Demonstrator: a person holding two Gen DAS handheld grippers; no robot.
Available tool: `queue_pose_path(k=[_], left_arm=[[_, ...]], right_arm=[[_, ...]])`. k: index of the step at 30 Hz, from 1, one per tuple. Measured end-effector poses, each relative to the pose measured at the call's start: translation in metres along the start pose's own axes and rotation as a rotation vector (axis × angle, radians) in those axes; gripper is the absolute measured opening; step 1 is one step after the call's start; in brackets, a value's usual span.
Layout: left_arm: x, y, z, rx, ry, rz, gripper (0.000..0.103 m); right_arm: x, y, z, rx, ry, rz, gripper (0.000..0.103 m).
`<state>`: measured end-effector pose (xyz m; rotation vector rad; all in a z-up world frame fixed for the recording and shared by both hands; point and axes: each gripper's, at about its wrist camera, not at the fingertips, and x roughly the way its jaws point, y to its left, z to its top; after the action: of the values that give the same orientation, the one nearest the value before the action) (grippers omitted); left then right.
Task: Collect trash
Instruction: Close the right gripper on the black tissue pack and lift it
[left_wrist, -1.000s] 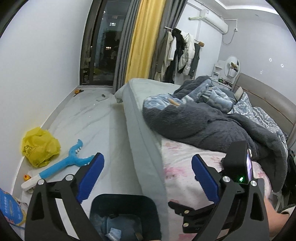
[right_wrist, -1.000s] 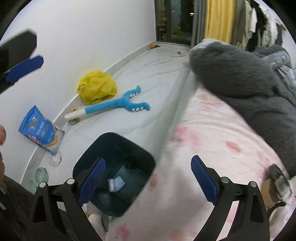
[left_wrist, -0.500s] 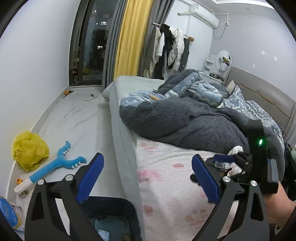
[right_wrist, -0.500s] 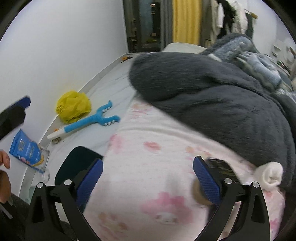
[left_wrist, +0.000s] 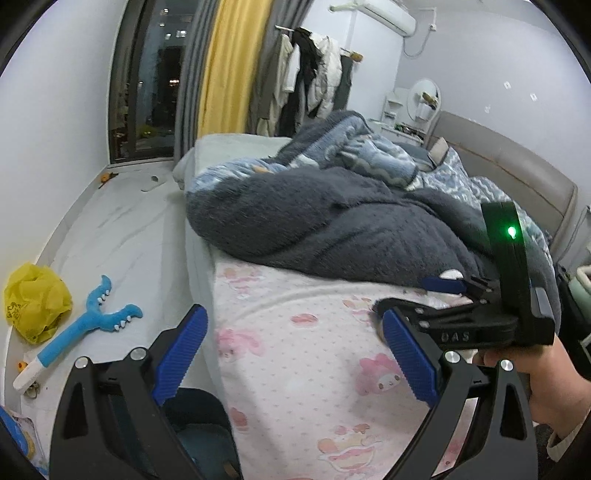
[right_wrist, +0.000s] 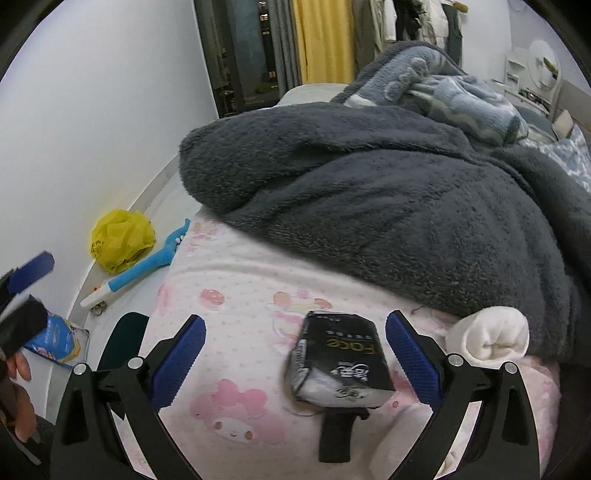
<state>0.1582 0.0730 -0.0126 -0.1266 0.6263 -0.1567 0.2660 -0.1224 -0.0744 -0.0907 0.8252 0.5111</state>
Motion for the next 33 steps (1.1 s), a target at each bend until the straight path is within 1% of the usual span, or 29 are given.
queue_pose_path(k=[4,7,8,9,11,13,17,19,22,24,25,27,29,31,33], left_arm=[[0.009,-0.012,-0.004,0.025,0.025,-0.009,0.097],[0.016,-0.019,-0.007,0.021,0.042,-0.032,0.096],[0.018,-0.02,-0.007,0.019,0.047,-0.038,0.096],[0.02,-0.022,-0.008,0.019,0.053,-0.044,0.096],[0.024,-0.026,-0.01,0.023,0.063,-0.053,0.096],[0.028,-0.031,-0.011,0.027,0.072,-0.063,0.096],[0.036,-0.042,-0.013,0.036,0.091,-0.082,0.095],[0.039,-0.046,-0.015,0.039,0.099,-0.092,0.095],[0.046,-0.056,-0.017,0.047,0.116,-0.108,0.093],[0.05,-0.064,-0.02,0.056,0.131,-0.116,0.09],[0.053,-0.066,-0.021,0.059,0.139,-0.122,0.089],[0.058,-0.073,-0.023,0.063,0.157,-0.138,0.088],[0.063,-0.08,-0.026,0.063,0.175,-0.158,0.088],[0.069,-0.086,-0.029,0.063,0.195,-0.173,0.088],[0.074,-0.091,-0.032,0.062,0.212,-0.182,0.088]], right_arm=[[0.009,-0.009,-0.005,0.013,0.017,-0.004,0.099],[0.012,-0.015,-0.007,0.039,0.025,0.014,0.098],[0.014,-0.017,-0.007,0.043,0.03,0.017,0.092],[0.015,-0.018,-0.007,0.044,0.04,0.015,0.081],[0.018,-0.02,-0.009,0.045,0.058,0.019,0.072],[0.02,-0.024,-0.011,0.055,0.067,0.031,0.069],[0.018,-0.031,-0.013,0.069,0.065,0.051,0.057],[0.015,-0.037,-0.013,0.095,0.059,0.082,0.056],[0.01,-0.041,-0.012,0.098,0.052,0.092,0.051],[0.008,-0.043,-0.012,0.101,0.052,0.1,0.044],[0.006,-0.044,-0.012,0.1,0.05,0.104,0.042],[0.003,-0.045,-0.012,0.09,0.046,0.109,0.036],[0.001,-0.047,-0.013,0.087,0.047,0.114,0.034],[0.005,-0.05,-0.014,0.096,0.065,0.139,0.034],[0.009,-0.051,-0.017,0.1,0.076,0.143,0.034]])
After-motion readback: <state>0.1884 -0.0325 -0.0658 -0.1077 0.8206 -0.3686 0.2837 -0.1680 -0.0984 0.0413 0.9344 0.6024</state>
